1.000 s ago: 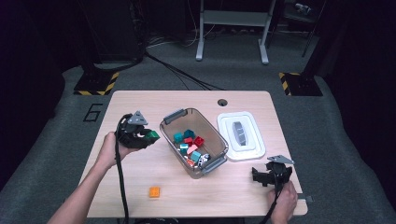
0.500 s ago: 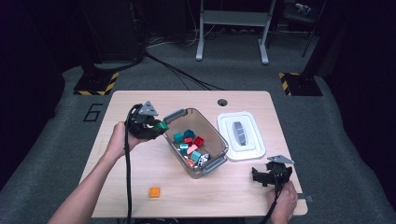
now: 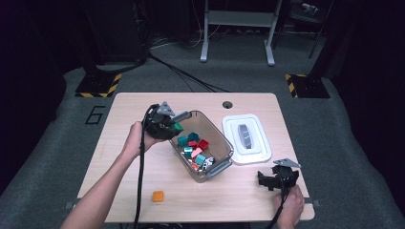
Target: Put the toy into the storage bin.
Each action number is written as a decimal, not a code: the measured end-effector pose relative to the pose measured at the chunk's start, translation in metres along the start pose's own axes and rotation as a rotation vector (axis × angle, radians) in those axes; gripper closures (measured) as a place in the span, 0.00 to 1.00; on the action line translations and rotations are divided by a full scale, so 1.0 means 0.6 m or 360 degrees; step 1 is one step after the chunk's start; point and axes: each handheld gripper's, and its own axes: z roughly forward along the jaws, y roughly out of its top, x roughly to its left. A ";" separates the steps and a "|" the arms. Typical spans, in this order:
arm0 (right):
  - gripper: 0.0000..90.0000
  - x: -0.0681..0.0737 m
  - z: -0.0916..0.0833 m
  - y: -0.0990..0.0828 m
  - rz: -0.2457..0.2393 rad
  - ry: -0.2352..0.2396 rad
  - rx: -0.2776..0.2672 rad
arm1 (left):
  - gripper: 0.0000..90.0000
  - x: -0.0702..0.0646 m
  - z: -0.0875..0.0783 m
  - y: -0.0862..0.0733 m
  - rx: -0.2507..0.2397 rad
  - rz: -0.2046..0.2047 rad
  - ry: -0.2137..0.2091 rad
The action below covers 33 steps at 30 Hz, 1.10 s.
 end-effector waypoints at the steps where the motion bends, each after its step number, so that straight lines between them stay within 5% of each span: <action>1: 0.00 0.000 0.000 0.000 0.0002 -0.0002 0.0001 | 0.65 -0.001 0.005 0.001 0.0007 -0.0001 -0.0004; 12: 0.00 0.000 0.000 0.000 0.0004 -0.0002 0.0001 | 0.65 -0.009 0.049 -0.017 0.0114 -0.0034 -0.0056; 21: 0.00 0.000 0.000 0.000 0.0004 -0.0002 0.0002 | 0.63 -0.013 0.049 -0.020 0.0146 -0.0046 -0.0084; 27: 0.00 0.000 0.000 0.000 -0.0003 0.0001 -0.0001 | 0.39 -0.016 0.029 -0.021 0.0103 -0.0070 -0.0004; 33: 0.00 0.000 0.000 0.000 0.0003 -0.0002 0.0001 | 0.18 -0.022 -0.021 -0.030 -0.0023 -0.0063 0.0052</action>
